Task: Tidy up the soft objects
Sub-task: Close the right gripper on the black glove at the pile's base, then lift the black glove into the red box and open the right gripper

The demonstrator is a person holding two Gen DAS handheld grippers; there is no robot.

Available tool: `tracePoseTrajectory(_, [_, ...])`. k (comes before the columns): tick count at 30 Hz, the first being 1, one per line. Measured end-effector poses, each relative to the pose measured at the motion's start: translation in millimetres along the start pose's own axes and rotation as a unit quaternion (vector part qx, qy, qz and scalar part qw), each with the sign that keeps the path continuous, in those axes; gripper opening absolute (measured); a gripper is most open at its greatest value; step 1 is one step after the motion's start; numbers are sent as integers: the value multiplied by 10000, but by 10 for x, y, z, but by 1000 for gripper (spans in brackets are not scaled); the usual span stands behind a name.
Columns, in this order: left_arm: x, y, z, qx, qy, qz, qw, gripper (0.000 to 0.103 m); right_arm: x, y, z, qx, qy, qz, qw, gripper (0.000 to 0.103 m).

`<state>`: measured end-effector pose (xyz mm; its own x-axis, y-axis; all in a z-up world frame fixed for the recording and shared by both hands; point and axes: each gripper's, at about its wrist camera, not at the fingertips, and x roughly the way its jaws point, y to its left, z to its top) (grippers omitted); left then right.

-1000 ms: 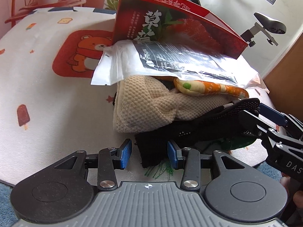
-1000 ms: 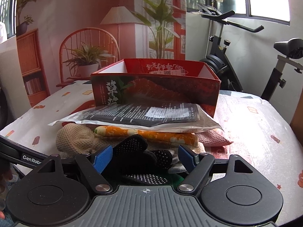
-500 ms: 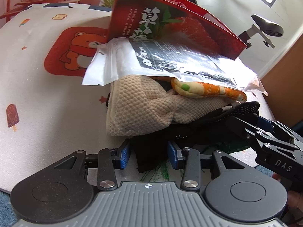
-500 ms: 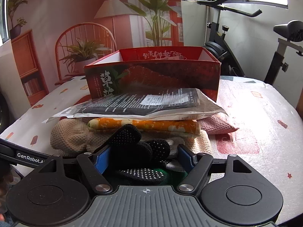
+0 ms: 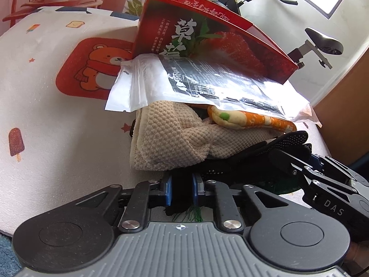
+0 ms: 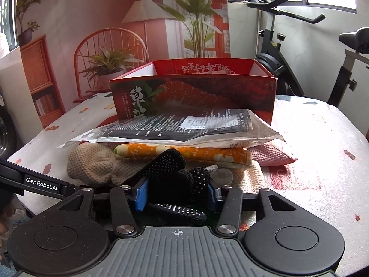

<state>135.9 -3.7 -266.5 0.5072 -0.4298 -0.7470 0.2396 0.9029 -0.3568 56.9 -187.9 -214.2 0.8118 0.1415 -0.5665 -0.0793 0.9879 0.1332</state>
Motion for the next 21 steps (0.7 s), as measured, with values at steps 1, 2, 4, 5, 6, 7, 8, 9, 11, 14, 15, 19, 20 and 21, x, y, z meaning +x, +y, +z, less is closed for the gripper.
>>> tracePoseTrajectory(1, [-11, -4, -2, 18, -17, 11, 10000, 16, -5, 6, -3, -11, -16, 30, 10000, 34])
tracePoseTrajectory(2, [-21, -11, -1, 36, -41, 13, 10000, 15, -9, 16, -5, -33, -30, 53, 10000, 29])
tracePoseTrajectory(4, [-66, -11, -7, 73, -126, 9, 9999, 15, -30, 23, -3, -36, -80, 76, 9999, 24])
tracePoseTrajectory(5, [-97, -17, -13, 103, -179, 5, 9998, 15, -44, 21, 0, -15, -107, 78, 9999, 21])
tracePoseTrajectory(6, [-119, -28, -19, 140, -226, 12, 9996, 14, -62, 17, 5, 22, -139, 74, 9999, 19])
tracePoseTrajectory(7, [-140, -42, -21, 177, -263, 25, 9995, 14, -79, 11, 7, 52, -161, 73, 9998, 19])
tracePoseTrajectory(8, [-156, -61, -20, 220, -296, 39, 9993, 14, -105, 4, 6, 84, -196, 78, 9997, 18])
tracePoseTrajectory(9, [-177, -80, -21, 262, -332, 47, 9991, 14, -131, -1, 1, 97, -232, 87, 9996, 17])
tracePoseTrajectory(11, [-229, -108, -25, 335, -428, 52, 9985, 14, -183, 1, 1, 88, -310, 94, 9994, 14])
tracePoseTrajectory(14, [-327, -156, -29, 456, -612, 68, 9971, 14, -269, 16, 6, 75, -444, 95, 9989, 14])
tracePoseTrajectory(15, [-360, -170, -35, 504, -676, 77, 9964, 13, -293, 19, 14, 74, -486, 97, 9987, 14])
tracePoseTrajectory(19, [-482, -211, -29, 593, -916, 92, 9940, 5, -390, 23, 54, 85, -661, 98, 9977, 14])
tracePoseTrajectory(20, [-516, -219, -26, 590, -980, 87, 9934, 5, -414, 25, 64, 86, -704, 89, 9974, 14])
tracePoseTrajectory(21, [-540, -219, -23, 594, -1030, 74, 9929, 5, -442, 29, 78, 99, -761, 109, 9970, 14])
